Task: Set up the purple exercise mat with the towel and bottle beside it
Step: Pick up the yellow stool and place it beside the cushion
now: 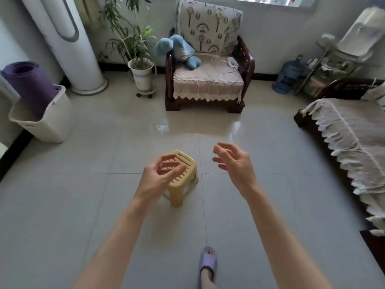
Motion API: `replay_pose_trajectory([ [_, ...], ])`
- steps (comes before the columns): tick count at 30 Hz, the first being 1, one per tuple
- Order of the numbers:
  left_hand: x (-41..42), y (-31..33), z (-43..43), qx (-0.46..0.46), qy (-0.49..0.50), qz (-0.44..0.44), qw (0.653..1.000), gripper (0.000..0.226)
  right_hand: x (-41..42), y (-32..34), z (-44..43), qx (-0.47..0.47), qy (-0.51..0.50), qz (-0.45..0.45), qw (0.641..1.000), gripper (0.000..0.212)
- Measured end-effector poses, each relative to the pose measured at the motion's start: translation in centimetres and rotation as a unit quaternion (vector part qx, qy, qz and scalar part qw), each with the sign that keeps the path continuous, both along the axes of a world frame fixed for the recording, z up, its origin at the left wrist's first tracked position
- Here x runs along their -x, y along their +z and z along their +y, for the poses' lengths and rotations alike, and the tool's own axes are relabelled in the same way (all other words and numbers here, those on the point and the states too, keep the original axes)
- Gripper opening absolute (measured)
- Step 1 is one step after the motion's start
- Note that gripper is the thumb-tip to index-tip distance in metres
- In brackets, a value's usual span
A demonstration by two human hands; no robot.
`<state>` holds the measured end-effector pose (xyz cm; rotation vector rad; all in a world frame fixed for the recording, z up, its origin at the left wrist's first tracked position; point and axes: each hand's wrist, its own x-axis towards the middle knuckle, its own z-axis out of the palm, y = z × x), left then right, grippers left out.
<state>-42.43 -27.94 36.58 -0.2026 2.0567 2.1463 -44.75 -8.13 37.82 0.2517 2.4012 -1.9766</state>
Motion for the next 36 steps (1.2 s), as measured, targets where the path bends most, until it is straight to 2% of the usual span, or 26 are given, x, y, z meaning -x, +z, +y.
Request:
replay_pose_trajectory([
  [3, 3.8, -0.7, 2.4, -0.007, 0.039, -0.017, 0.999, 0.031, 5.7, -0.7, 2.4, -0.007, 0.029, -0.013, 0.999, 0.039],
  [6, 8.0, -2.0, 3.6, -0.009, 0.092, -0.033, 0.995, 0.036, 12.4, -2.2, 3.2, -0.022, 0.079, -0.050, 0.995, 0.040],
  [9, 9.8, -2.9, 3.9, -0.008, 0.115, -0.044, 0.992, 0.031, 15.3, -3.5, 2.9, -0.009, 0.098, -0.069, 0.993, 0.040],
  [20, 26.0, -10.9, 1.9, -0.008, 0.240, -0.121, 0.963, 0.045, 34.6, -10.9, -0.9, -0.034, 0.222, -0.171, 0.960, 0.035],
  [23, 28.4, -12.9, 1.5, 0.008, 0.274, -0.139, 0.952, 0.055, 38.1, -12.7, -1.7, -0.047, 0.250, -0.190, 0.948, 0.036],
  [27, 31.3, -15.9, 1.3, 0.001, 0.312, -0.163, 0.936, 0.047, 41.9, -15.4, -2.7, -0.046, 0.271, -0.219, 0.936, 0.036],
  [32, 34.0, -20.6, 1.9, -0.011, 0.360, -0.206, 0.910, 0.045, 46.0, -20.0, -3.3, -0.058, 0.300, -0.254, 0.918, 0.044],
  [36, 35.6, -24.9, 3.2, -0.031, 0.403, -0.250, 0.880, 0.061, 48.5, -24.7, -3.2, -0.061, 0.329, -0.299, 0.894, 0.044],
])
